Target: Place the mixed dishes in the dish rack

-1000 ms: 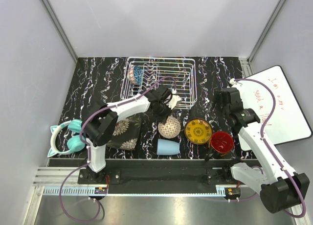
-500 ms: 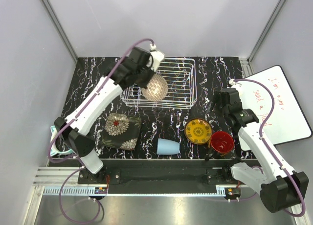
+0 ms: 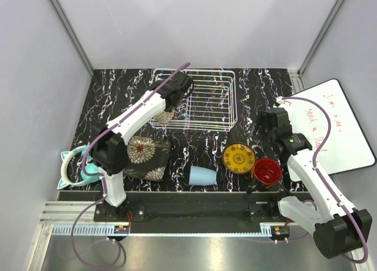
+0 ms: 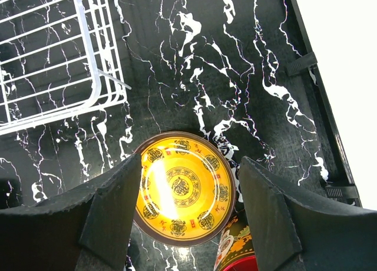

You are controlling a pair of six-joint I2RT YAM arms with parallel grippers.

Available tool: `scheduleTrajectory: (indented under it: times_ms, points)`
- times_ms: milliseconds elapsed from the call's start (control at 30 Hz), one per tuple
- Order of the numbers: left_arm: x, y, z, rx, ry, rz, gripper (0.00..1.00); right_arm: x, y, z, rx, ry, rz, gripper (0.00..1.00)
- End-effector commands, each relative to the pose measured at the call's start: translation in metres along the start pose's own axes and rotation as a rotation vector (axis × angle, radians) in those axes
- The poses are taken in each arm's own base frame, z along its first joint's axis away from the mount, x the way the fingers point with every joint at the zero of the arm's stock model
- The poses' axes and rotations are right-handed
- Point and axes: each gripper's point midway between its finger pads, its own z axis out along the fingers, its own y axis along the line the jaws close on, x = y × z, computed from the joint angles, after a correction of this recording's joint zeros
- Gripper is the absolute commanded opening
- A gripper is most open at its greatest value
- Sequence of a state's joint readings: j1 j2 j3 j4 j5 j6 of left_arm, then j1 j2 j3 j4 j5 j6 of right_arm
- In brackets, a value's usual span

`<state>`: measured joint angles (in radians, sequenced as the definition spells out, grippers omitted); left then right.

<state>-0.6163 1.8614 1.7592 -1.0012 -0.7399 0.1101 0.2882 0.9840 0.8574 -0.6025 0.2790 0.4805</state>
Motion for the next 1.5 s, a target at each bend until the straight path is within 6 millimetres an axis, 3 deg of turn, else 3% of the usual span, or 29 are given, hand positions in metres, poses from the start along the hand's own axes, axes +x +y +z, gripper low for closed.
scheduleTrajectory:
  times_ms: [0, 367, 567, 833, 1033, 1333, 1433, 1467]
  points:
    - [-0.021, 0.044, 0.000, -0.245, -0.062, -0.128, 0.00, -0.008, 0.004, -0.005, -0.021, -0.043, 0.022, 0.75]
    - [-0.015, 0.052, 0.023, -0.519, 0.012, -0.054, 0.00, -0.006, 0.004, -0.006, -0.024, -0.038, 0.019, 0.74]
    - [-0.009, 0.043, 0.035, -0.606, 0.057, -0.005, 0.00, -0.007, 0.004, -0.007, -0.029, -0.045, 0.016, 0.74]
    - [-0.016, 0.008, 0.045, -0.585, 0.040, 0.045, 0.00, -0.012, 0.006, -0.012, -0.041, -0.057, 0.018, 0.74]
    - [-0.024, -0.018, 0.044, -0.471, 0.011, 0.106, 0.00, -0.012, 0.007, -0.012, -0.044, -0.055, 0.021, 0.75]
    - [-0.025, -0.011, 0.025, -0.341, -0.045, 0.078, 0.02, -0.009, 0.005, -0.010, -0.035, -0.050, 0.024, 0.79]
    - [-0.022, -0.016, 0.030, -0.339, -0.027, 0.122, 0.10, -0.008, 0.006, -0.010, -0.039, -0.044, 0.027, 0.79]
    - [-0.019, -0.020, 0.033, -0.334, -0.019, 0.136, 0.17, -0.008, 0.006, -0.010, -0.039, -0.046, 0.031, 0.79]
